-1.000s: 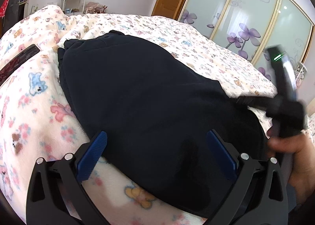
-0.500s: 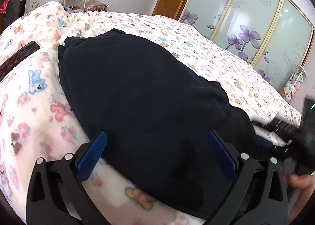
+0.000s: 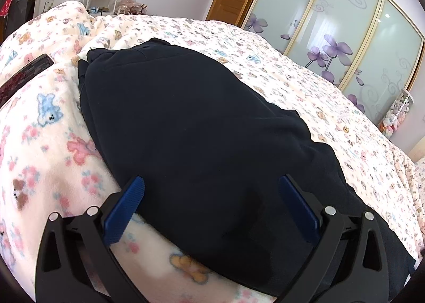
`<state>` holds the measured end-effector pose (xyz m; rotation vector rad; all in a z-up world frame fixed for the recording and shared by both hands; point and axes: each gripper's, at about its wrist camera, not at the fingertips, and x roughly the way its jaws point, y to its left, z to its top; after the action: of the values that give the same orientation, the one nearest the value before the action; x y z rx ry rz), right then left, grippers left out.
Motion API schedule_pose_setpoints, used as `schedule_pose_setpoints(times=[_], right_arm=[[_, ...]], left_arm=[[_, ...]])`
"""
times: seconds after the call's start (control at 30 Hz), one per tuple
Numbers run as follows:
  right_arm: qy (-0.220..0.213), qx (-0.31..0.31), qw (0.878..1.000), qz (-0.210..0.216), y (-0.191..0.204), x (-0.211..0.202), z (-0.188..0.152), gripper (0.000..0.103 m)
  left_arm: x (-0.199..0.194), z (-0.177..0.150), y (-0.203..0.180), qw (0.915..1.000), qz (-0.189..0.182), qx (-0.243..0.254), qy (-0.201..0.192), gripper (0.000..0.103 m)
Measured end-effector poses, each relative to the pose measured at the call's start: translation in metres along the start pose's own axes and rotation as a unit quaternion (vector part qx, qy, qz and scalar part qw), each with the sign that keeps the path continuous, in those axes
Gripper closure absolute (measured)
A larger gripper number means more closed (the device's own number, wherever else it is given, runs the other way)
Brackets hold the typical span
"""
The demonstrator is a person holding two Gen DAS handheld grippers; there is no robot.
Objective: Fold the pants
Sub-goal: 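Fold the trouser edge over with the right gripper and release, then withdraw the open right gripper from the folded trousers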
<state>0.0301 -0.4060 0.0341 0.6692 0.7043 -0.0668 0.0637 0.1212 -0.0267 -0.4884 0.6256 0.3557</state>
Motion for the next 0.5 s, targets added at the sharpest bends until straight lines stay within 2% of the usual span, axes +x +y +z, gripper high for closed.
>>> schedule_pose_setpoints(times=[0.1,0.17,0.23,0.3,0.37,0.5], right_arm=[[-0.033,0.109,0.993,-0.043,-0.077,-0.037,0.013,0.034],[-0.041,0.167,0.984,-0.053,-0.113,-0.049,0.016,0.035],[-0.042,0.2,0.976,-0.071,-0.135,-0.052,0.014,0.036],[-0.036,0.225,0.97,-0.079,-0.149,-0.047,0.011,0.036],[-0.036,0.248,0.966,-0.07,-0.159,-0.04,0.011,0.036],[-0.05,0.238,0.968,-0.059,-0.157,-0.032,0.018,0.036]], left_arm=[[0.0,0.0,0.0,1.0,-0.001,-0.001,0.0,0.002],[0.001,0.0,0.0,1.0,-0.001,-0.001,0.001,0.002],[0.002,0.0,0.0,1.0,-0.001,0.0,0.002,0.002],[0.002,0.0,0.001,1.0,-0.003,-0.001,0.002,0.002],[0.003,-0.001,0.001,1.0,-0.003,-0.001,0.002,0.002],[0.003,-0.001,0.001,1.0,-0.003,-0.001,0.002,0.002]])
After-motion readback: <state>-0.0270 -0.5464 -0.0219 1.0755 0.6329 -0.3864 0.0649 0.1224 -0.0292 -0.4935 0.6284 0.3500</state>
